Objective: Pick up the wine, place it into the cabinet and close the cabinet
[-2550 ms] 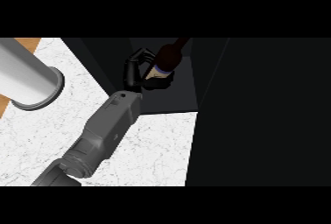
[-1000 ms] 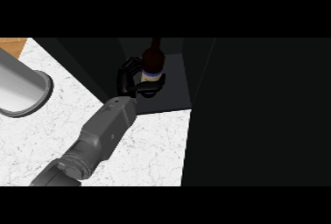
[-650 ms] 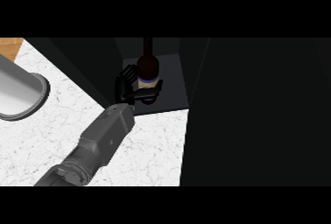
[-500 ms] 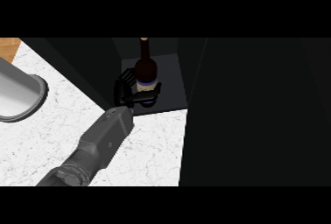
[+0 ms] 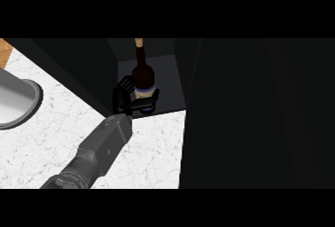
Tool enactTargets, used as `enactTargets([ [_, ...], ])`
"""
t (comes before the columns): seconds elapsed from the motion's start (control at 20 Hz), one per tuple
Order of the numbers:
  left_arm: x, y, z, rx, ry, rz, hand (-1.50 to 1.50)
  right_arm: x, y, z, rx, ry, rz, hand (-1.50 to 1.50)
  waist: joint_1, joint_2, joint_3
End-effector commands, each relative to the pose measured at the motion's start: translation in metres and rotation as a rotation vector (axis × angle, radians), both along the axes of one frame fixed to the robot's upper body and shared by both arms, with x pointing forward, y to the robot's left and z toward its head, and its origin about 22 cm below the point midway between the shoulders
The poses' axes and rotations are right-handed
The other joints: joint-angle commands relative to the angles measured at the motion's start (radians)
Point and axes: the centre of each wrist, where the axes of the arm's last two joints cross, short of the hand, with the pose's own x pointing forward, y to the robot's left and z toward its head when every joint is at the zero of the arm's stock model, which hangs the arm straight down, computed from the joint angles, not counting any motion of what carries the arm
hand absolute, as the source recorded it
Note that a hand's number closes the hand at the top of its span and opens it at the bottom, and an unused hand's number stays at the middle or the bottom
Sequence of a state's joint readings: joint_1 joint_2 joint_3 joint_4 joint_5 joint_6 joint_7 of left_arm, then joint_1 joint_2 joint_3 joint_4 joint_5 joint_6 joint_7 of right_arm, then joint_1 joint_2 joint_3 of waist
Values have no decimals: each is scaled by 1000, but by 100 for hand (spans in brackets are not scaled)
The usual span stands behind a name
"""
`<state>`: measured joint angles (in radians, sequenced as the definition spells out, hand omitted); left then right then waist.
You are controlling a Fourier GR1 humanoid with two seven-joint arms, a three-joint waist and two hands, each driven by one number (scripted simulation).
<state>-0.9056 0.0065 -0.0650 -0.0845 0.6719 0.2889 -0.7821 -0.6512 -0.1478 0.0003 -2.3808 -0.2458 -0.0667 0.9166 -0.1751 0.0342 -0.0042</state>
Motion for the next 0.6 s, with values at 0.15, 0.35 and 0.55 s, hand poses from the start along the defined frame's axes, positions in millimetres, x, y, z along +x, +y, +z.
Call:
enactTargets([
  [0.15,-7,0,-8,12,18,19,150,0,-4,-1,-2,5,13,-150,0,2,-1],
  [0.35,6,-8,9,28,-4,28,150,2,-4,-4,6,13,26,-150,-18,8,-1],
  [0.55,13,-13,19,42,3,39,150,-2,-5,-7,11,12,26,-150,-27,5,0],
])
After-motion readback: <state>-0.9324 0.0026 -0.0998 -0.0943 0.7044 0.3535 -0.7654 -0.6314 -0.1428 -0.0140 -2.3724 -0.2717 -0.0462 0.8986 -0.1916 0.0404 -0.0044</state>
